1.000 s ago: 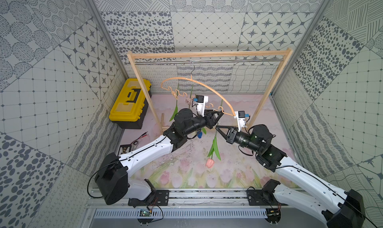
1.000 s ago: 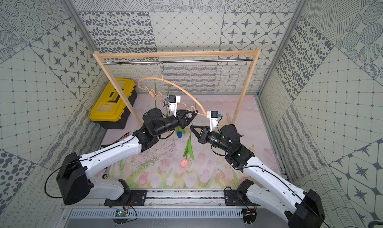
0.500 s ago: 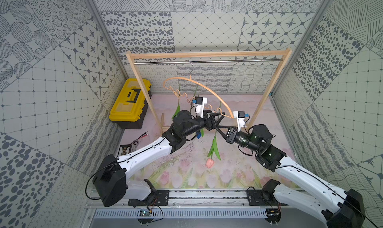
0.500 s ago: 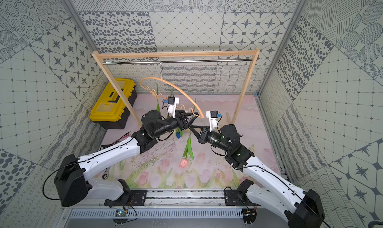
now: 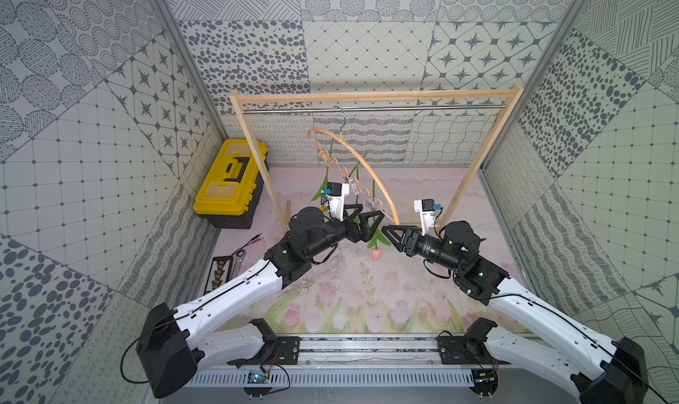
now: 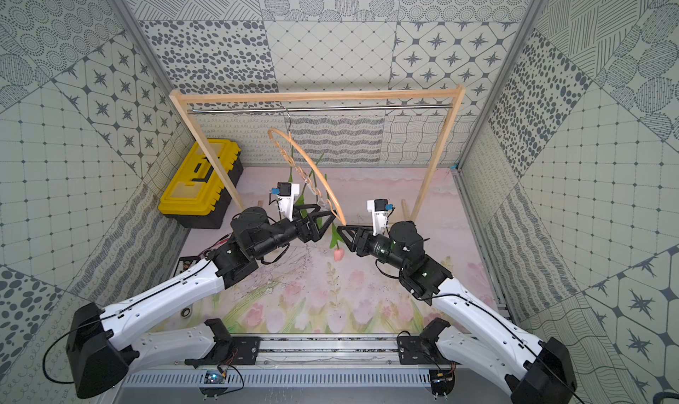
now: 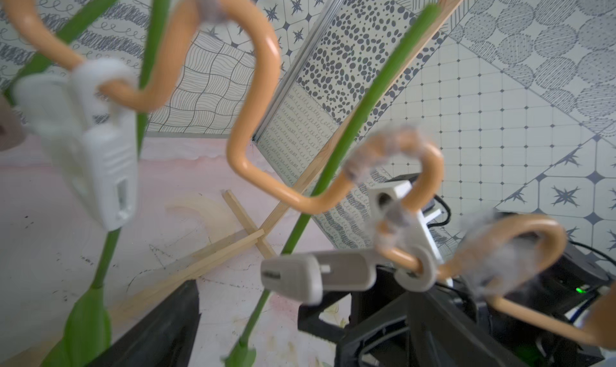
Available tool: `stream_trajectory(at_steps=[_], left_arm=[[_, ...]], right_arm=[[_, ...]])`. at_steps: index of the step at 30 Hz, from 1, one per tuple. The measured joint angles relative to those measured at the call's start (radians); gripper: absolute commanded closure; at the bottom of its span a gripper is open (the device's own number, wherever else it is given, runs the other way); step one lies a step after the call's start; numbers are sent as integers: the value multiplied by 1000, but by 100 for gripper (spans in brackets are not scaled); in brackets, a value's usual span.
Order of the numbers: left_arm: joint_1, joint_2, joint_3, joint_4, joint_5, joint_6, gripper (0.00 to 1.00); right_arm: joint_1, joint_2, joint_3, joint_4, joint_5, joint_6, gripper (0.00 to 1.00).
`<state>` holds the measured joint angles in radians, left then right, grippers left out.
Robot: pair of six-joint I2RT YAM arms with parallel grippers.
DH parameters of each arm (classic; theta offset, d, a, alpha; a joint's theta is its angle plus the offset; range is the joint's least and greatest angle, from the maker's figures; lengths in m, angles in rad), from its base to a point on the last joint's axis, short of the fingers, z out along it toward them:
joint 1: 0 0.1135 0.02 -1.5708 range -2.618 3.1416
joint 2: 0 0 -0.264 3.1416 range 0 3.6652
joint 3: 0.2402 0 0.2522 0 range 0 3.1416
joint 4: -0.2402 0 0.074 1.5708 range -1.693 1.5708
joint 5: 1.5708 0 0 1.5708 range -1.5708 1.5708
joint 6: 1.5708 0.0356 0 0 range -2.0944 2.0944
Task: Dry the flowers on a clothes hanger
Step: Clamp the flower onto the hanger.
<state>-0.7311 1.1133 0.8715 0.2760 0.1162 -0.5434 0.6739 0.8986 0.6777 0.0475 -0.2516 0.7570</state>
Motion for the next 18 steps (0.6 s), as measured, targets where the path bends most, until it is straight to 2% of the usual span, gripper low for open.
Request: stream_trajectory(at_steps=[7, 13, 14, 16, 18], left_arm=[[0, -189, -63, -258, -95, 59, 1], [0, -363, -83, -537, -227, 71, 1], [0, -396, -89, -588, -260, 64, 1], [0, -459, -103, -679, -328, 39, 1], [0, -526, -117, -776, -414, 12, 1]], right_arm=[[-113, -200, 2, -266, 106, -62, 33], [-138, -281, 64, -536, 327, -130, 27], [-138, -289, 69, -567, 371, -137, 22], [-138, -309, 70, -616, 446, -144, 0], [-138, -332, 62, -634, 507, -159, 0]])
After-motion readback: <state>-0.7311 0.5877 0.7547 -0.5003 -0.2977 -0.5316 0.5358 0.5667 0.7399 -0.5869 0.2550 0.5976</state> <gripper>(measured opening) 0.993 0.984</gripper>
